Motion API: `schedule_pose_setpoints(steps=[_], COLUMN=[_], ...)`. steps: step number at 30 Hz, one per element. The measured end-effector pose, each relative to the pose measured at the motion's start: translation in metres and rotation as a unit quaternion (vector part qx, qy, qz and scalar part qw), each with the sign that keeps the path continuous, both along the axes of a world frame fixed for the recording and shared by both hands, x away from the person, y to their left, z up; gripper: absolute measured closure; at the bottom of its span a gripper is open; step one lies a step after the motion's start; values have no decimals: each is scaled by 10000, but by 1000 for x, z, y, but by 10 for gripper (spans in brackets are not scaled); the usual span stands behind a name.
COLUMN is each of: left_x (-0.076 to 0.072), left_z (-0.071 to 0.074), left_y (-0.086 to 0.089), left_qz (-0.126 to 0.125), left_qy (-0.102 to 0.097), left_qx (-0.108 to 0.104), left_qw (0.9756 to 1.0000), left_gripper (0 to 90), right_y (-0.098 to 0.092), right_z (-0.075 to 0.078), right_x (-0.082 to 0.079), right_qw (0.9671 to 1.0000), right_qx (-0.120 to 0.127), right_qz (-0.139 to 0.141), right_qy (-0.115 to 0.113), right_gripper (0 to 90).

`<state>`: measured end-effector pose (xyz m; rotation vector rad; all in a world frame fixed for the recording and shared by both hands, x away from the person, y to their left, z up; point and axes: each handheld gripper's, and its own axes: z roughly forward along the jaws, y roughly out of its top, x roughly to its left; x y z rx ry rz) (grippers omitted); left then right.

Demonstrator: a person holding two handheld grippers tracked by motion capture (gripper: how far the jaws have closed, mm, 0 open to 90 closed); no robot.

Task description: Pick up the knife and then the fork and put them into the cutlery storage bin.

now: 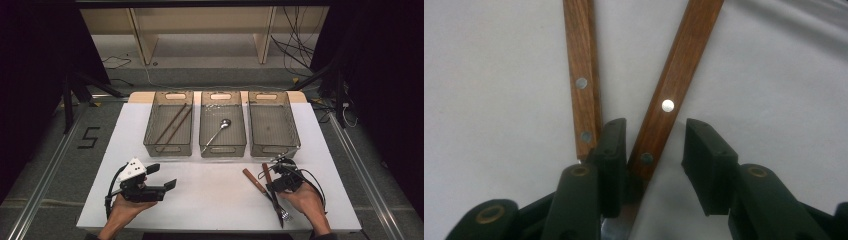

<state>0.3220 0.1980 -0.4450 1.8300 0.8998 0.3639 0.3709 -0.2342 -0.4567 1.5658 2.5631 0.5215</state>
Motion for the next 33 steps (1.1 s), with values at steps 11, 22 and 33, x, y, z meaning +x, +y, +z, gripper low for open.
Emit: schedule_pose_setpoints(steps=[11, 22, 33], left_x=[0, 0, 1], left_z=[-1, -2, -2], left_y=[-2, -6, -7], left_qz=[-37, -97, -136], left_qy=[-28, -85, -93], left_qx=[39, 131, 144], left_qw=[10000, 9998, 9998], left_gripper=[158, 158, 159], right_y=[9, 11, 10], right_z=[-1, 0, 0], right_x=[3, 12, 11], right_qw=[9993, 9983, 9982], right_qx=[-362, -466, -518], right_qz=[76, 55, -40], right_qy=[72, 344, 285], right_gripper=[675, 705, 776])
